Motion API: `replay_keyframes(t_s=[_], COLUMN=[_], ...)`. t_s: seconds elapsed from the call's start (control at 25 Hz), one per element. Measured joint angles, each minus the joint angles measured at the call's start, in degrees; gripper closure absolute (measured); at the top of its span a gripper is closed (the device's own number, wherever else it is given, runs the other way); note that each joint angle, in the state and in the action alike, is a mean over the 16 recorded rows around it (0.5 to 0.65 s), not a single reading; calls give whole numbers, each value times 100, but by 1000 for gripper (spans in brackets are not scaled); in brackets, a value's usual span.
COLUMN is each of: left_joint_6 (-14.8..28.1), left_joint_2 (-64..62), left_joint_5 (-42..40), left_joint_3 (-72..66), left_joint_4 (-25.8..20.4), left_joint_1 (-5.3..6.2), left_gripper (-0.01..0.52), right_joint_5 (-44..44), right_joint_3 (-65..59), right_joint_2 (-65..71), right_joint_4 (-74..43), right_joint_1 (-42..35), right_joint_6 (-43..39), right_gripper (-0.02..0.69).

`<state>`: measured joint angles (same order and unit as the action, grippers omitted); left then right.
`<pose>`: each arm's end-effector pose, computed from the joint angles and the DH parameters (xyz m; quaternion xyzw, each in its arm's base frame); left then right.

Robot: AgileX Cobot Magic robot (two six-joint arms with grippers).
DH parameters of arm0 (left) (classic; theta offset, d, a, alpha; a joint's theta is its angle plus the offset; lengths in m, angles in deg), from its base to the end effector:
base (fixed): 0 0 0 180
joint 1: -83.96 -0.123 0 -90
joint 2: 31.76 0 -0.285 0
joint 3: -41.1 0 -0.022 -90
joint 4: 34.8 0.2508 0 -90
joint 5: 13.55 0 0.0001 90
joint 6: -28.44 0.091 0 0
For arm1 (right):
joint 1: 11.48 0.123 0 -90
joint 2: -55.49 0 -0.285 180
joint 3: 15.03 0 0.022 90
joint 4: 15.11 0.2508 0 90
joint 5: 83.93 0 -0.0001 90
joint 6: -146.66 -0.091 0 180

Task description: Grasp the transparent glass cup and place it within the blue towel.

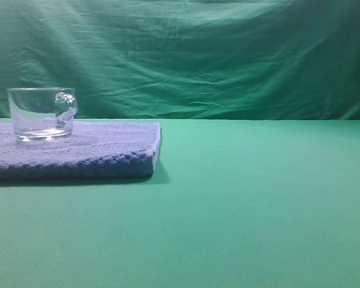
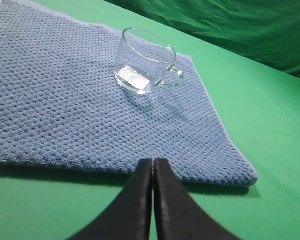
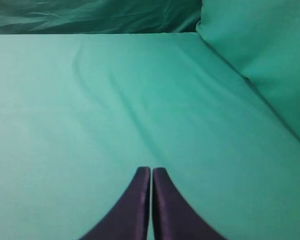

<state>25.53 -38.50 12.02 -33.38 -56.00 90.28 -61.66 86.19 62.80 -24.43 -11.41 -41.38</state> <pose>0.0463 -0.0195 0.1927 -0.0623 0.7913 -0.2093 0.5711 0.0523 -0.0055 0.1700 0.0133 0.8092 -0.0275 0.5867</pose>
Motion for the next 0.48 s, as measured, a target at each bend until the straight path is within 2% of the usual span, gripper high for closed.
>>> replay_keyframes(t_s=[0.48], left_joint_6=[0], left_joint_2=[0], left_joint_5=[0], left_joint_3=[0], left_joint_4=[0], left_joint_1=[0], left_gripper=[514], right_joint_5=[30], right_joint_3=[0], right_joint_2=[0], right_joint_4=[7], right_joint_1=[-18], right_joint_6=[0], right_gripper=[665])
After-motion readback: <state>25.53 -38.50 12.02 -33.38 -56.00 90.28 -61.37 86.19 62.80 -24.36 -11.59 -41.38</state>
